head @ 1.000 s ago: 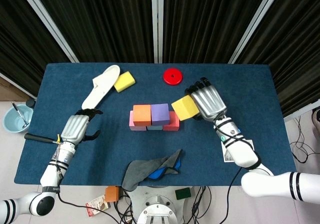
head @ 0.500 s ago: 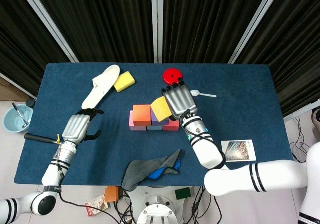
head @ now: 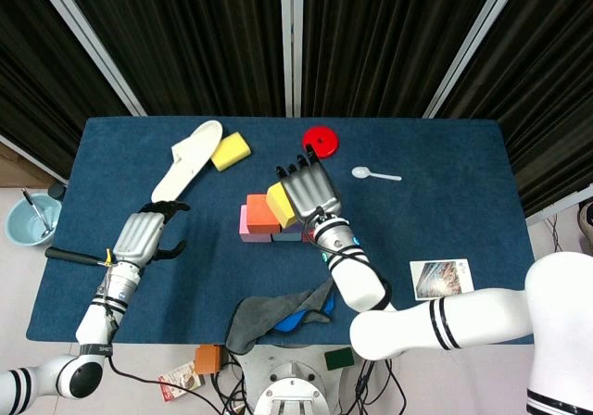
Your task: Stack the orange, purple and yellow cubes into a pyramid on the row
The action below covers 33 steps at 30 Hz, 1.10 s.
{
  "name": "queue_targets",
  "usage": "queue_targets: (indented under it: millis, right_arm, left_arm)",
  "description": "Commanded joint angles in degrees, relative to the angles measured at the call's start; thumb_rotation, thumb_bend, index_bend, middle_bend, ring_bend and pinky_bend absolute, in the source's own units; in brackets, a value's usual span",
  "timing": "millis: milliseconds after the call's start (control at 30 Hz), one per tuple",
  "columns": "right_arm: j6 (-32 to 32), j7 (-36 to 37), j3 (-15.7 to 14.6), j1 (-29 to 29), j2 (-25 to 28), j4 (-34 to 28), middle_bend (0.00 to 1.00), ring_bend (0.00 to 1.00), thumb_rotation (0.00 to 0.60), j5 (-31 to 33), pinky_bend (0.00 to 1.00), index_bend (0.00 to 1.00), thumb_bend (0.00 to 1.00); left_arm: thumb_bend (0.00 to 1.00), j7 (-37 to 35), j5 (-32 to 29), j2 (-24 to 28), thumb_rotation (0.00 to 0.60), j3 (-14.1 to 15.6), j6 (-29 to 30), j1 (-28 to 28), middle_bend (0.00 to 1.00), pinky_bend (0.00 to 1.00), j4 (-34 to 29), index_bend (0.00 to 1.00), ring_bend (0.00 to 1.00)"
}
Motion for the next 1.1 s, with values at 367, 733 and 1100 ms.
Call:
queue_targets:
  millis: [367, 733, 1100]
  right_arm:
    - [-14.81, 12.54, -3.22, -6.87, 8.86, 0.58, 0.17, 0.03, 0.6, -15.01, 0.0, 0.11, 0.0]
    - [-22.94, 21.03, -7.5, -8.55, 7.59, 8.66, 0.21, 0.03, 0.6, -26.04, 0.0, 0.19, 0.0]
    - [-21.05, 26.69, -7.79, -9.27, 5.35, 11.28, 0.42, 0.12, 0.6, -30.7, 0.0, 0.46, 0.09]
  left_arm:
    - [0.28, -0.16, -0.1, 0.08, 0.6, -0.03, 0.18, 0.2, 0.24, 0.21, -0.09, 0.26, 0.22]
    - [0.28, -0.95, -0.58, 0.38, 0.6, -0.08, -0.84, 0.0, 0.24, 0.21, -0.24, 0.26, 0.22]
    - [0.28, -1.38, -0.55, 0.63, 0.6, -0.07, -0.81, 0.12, 0.24, 0.21, -0.34, 0.25, 0.22]
